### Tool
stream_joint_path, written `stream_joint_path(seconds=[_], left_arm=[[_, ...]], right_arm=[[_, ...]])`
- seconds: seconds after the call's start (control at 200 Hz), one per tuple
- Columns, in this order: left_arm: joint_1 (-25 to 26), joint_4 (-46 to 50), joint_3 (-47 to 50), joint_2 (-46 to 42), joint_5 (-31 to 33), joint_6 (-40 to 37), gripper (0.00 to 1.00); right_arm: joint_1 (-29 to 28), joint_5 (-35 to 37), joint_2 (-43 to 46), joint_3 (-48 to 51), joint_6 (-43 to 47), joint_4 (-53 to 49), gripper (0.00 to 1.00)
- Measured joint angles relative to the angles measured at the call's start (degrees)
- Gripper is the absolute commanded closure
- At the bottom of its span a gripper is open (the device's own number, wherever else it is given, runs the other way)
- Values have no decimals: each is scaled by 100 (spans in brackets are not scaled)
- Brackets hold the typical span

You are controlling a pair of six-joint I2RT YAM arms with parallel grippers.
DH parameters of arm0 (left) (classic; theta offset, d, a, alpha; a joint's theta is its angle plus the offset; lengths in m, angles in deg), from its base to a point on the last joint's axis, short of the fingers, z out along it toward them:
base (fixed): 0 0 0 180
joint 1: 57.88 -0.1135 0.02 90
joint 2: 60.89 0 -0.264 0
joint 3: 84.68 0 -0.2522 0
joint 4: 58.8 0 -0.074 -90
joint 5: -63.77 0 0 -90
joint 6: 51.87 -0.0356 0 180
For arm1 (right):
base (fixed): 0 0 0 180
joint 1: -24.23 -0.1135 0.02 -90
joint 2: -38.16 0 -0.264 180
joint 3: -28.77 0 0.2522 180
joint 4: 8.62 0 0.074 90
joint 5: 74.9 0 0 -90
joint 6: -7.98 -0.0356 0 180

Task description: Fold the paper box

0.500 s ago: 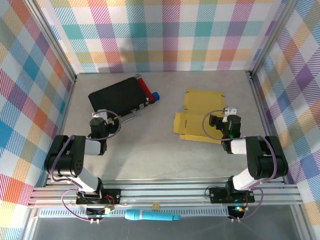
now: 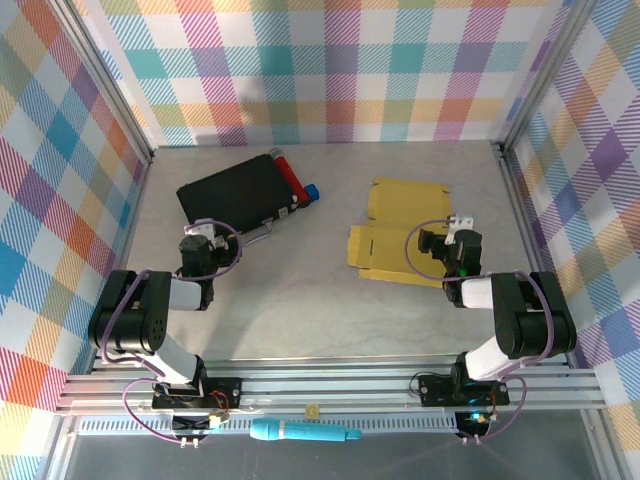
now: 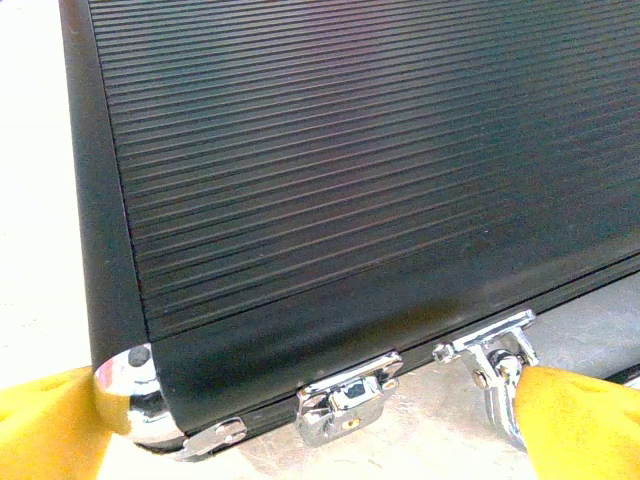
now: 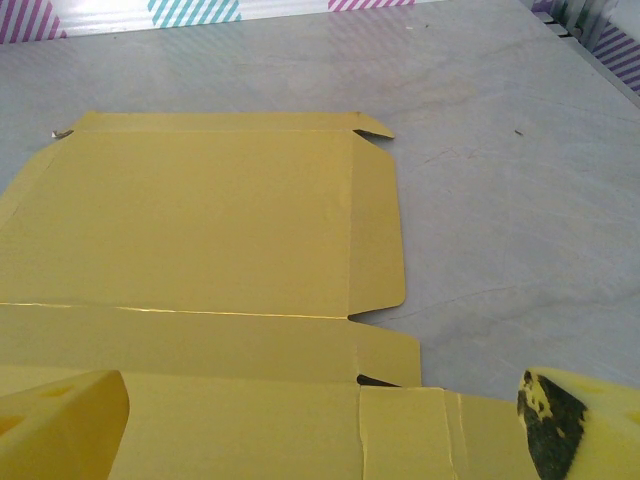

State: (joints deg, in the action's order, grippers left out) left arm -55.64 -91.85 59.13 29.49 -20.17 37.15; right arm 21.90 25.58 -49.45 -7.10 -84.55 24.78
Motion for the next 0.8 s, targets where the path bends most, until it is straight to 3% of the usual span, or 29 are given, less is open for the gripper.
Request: stream_joint_path(seconds=[0.32,0.505,0.68,0.72,0.8], left_arm=[[7,66,-4,-50,2,-7,0],[398,837,-55,-1038,485,-59,0],[1215,1174,-765,-2094,1550,-92,0],[1335,1777,-1370,-2127,1856,295,0],[1373,4065,-3362,-1878,2177,1843,0]], right_arm=[[-74,109,111,0,44,-85,1],[-389,723,1405,-540,-66,-1572,1],[-608,1215,2074,-2708,-450,-3163,1],[-638,1224,1996,-3491,-774,-3729,1],[-669,1110,1650,-5110,-1729,-5036,0]])
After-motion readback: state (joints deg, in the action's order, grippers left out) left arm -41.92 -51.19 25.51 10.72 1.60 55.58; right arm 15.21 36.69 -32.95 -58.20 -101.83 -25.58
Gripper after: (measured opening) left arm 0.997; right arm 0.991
